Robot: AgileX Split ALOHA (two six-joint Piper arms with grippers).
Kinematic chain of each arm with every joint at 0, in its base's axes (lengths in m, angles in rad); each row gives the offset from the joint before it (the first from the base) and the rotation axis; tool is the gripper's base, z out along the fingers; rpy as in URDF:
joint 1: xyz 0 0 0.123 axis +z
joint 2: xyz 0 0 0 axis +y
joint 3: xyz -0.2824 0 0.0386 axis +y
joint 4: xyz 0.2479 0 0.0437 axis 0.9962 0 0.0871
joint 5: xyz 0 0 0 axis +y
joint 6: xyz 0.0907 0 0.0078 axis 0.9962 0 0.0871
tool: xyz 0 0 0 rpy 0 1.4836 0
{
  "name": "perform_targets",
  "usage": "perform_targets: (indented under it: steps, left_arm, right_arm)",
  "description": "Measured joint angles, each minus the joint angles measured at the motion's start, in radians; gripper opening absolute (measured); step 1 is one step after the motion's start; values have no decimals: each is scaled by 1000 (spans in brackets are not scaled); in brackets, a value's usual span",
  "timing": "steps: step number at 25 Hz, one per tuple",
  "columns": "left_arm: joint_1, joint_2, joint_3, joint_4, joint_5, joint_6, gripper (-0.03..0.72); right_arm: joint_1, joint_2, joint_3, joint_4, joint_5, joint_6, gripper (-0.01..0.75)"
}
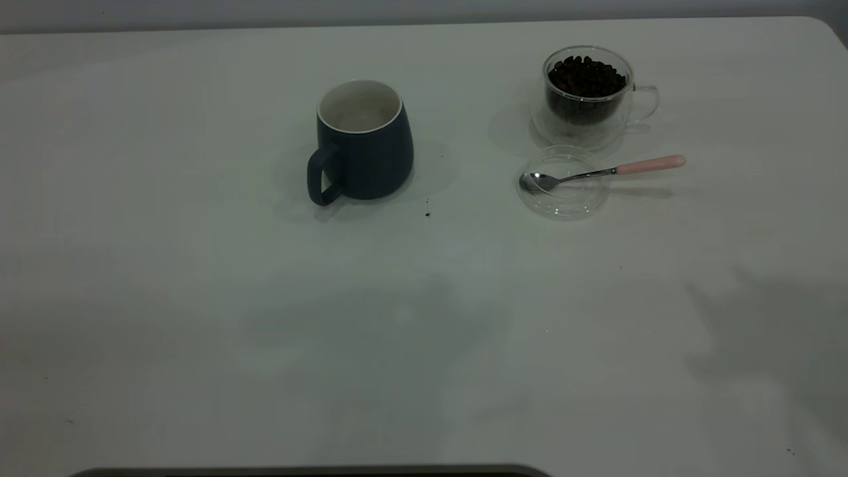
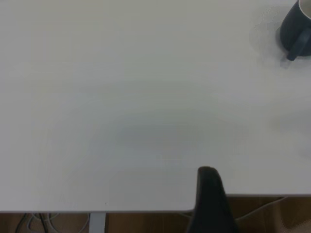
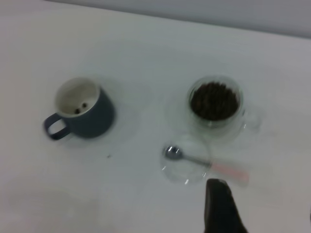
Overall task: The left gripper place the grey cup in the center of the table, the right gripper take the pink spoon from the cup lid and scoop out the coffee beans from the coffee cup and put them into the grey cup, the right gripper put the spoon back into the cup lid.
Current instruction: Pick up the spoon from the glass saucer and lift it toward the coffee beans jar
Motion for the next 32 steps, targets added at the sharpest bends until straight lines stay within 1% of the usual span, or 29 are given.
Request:
perform_targets:
  steps: [3,8,11,14,16,20,22,27,32]
  left_arm:
    - [0,0,0,0,0,0,565]
    - [0,0,0,0,0,4,565]
    - [0,0,0,0,1,4,565]
    - [0,0,0,0,1,3,565]
    - [0,0,0,0,1,3,565]
    - [0,0,0,0,1,3,565]
    - [0,0,0,0,1,3,565]
    - [0,0,0,0,1,3,565]
    - [0,0,0,0,1,3,565]
  right_arm:
    - [0,146,-43,34,-53,-53,471]
    - [-1,411,-55,116,-112,-117,455]
    - [-27,573,-56,193,-118,-191,434]
    - [-78,722,-82,310,-106,-306,420]
    - [-116,824,-120,405,-63,-387,416]
    - [-188,996,-230,591,110,-563,415]
    - [-219,1065,-269,664,155,-621,415]
    - [-303,1191,-356,707,223,-669,415]
    - [-374,1329,-499,728,378,-670,415]
